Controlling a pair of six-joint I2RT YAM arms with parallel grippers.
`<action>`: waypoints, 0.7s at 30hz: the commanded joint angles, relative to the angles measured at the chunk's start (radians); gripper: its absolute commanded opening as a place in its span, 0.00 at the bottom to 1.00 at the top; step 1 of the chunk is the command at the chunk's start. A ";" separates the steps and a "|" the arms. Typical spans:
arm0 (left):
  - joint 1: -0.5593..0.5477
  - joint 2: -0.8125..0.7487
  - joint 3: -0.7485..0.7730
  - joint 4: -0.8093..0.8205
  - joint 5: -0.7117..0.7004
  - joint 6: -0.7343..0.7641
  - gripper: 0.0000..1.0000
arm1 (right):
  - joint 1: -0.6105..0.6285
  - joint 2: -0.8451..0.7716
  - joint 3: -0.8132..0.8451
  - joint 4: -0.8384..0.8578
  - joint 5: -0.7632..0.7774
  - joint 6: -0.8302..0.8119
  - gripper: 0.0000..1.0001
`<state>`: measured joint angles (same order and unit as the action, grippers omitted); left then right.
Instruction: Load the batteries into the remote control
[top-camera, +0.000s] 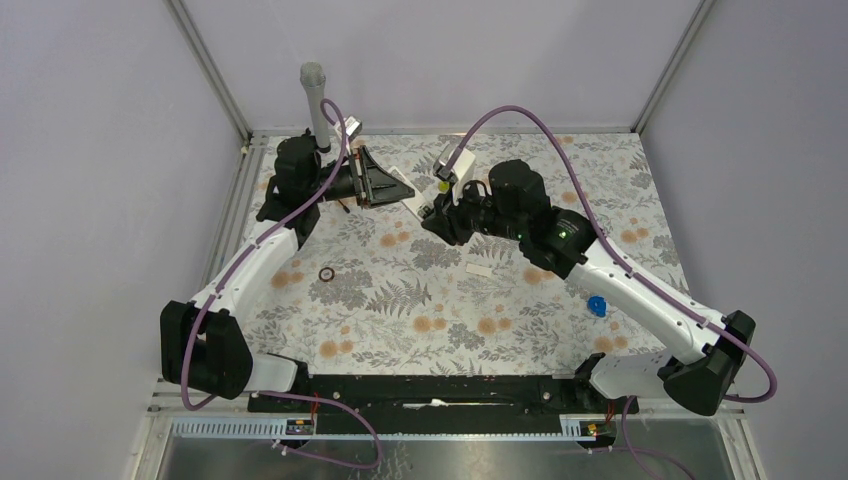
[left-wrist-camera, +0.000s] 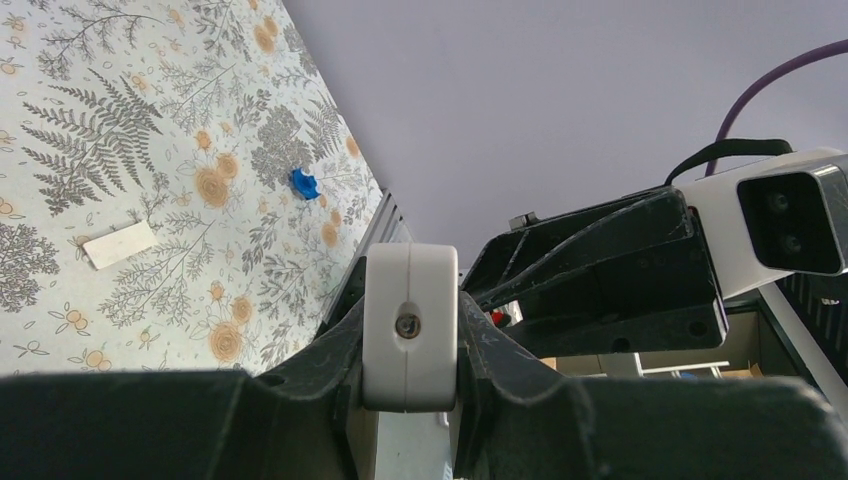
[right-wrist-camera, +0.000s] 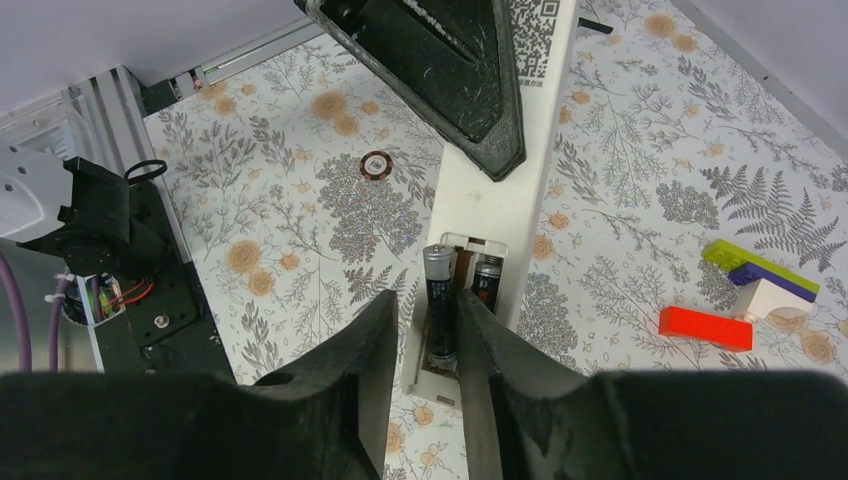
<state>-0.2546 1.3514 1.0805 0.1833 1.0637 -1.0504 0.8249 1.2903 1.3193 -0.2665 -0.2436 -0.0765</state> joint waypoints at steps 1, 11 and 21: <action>0.005 -0.020 0.042 0.051 0.015 0.002 0.00 | 0.003 -0.020 -0.012 0.022 0.079 0.006 0.37; 0.007 -0.016 0.044 0.015 0.008 0.034 0.00 | 0.002 -0.040 -0.003 0.041 0.119 0.066 0.51; 0.011 -0.014 0.045 0.005 -0.005 0.045 0.00 | 0.001 -0.099 -0.018 0.114 0.147 0.174 0.84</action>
<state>-0.2504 1.3514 1.0805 0.1593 1.0477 -1.0203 0.8291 1.2560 1.3106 -0.2447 -0.1616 0.0338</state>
